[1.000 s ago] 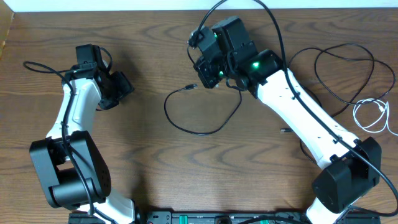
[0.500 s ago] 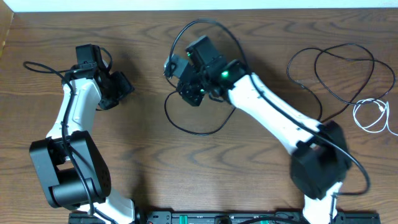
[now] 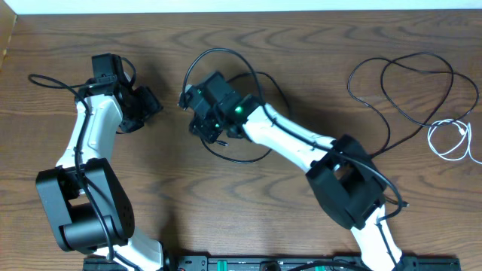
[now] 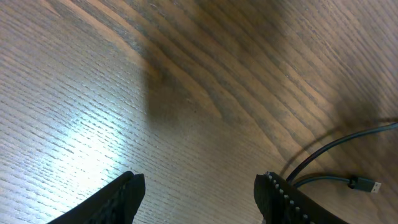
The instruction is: Untangle cables
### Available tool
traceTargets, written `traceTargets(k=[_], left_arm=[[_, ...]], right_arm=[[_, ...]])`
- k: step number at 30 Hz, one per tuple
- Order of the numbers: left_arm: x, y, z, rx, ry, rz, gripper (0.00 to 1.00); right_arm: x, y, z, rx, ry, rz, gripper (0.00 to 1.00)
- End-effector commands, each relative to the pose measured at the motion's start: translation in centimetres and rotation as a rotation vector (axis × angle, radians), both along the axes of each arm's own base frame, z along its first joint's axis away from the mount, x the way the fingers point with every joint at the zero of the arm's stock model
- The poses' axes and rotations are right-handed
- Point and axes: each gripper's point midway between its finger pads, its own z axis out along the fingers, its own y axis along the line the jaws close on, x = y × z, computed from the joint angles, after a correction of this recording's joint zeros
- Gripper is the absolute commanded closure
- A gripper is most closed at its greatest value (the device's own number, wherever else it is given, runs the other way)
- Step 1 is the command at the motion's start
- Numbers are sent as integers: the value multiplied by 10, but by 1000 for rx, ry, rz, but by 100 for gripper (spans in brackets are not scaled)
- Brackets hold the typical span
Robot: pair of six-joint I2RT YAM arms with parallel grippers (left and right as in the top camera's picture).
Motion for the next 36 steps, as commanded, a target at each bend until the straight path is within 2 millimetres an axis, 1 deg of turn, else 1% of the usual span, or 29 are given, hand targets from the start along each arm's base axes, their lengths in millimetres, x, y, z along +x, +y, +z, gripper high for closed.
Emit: traceTargets(k=[1,3,5,6,10,11,14,17,18,20,23,24,25,26,29,32,33,34,35,36], left_arm=[[0,0,1,7,-3,-3,37],[0,0,1,7,-3,-3,37],[0,0,1,7,-3,-3,37],[0,0,1,7,-3,-3,37],[0,0,1,7,-3,-3,37],[0,0,1,7,-3,-3,37],[0,0,1,8,-3,-3,37],[0,0,1,8,-3,-3,37],[0,0,1,8,-3,-3,37],[0,0,1,7,-3,-3,37],[0,0,1,8,-3,-3,37],[0,0,1,8,-3,-3,37],[0,0,1,8,-3,-3,37],[0,0,1,8,-3,-3,37],[0,0,1,8,-3,-3,37],[0,0,1,8,-3,-3,37],[0,0,1,7,-3,-3,37],[0,0,1,8,-3,-3,37],[0,0,1,7,-3,-3,37],[0,0,1,7,-3,-3,37]], right_arm=[[22,-11,-6,-80,-71,-195,35],[20,-7,-6,-74,-74,-198,35],[15,-2,-11,-82,-76,-192,39],[14,-1,-14,-89,-76,-199,39],[8,1,-41,-152,-93,-214,41],[4,3,-53,-169,-88,-206,41],[-6,8,-78,-197,-74,-184,42],[-9,4,-95,-238,-70,-187,45],[-9,1,-97,-251,-72,-191,49],[-11,-4,-100,-277,-67,-194,69],[-15,-11,-104,-311,-50,-192,92],[-17,-14,-105,-326,-41,-190,97],[-20,-18,-107,-345,-30,-188,99],[-23,-24,-110,-369,-15,-187,99],[-26,-29,-111,-389,-3,-185,99],[-20,-27,-96,-380,-25,-166,99],[-16,-28,-87,-379,-33,-162,99],[-10,-30,-73,-381,-45,-151,99],[-2,-34,-49,-382,-65,-136,99],[1,-36,-39,-381,-71,-135,99]])
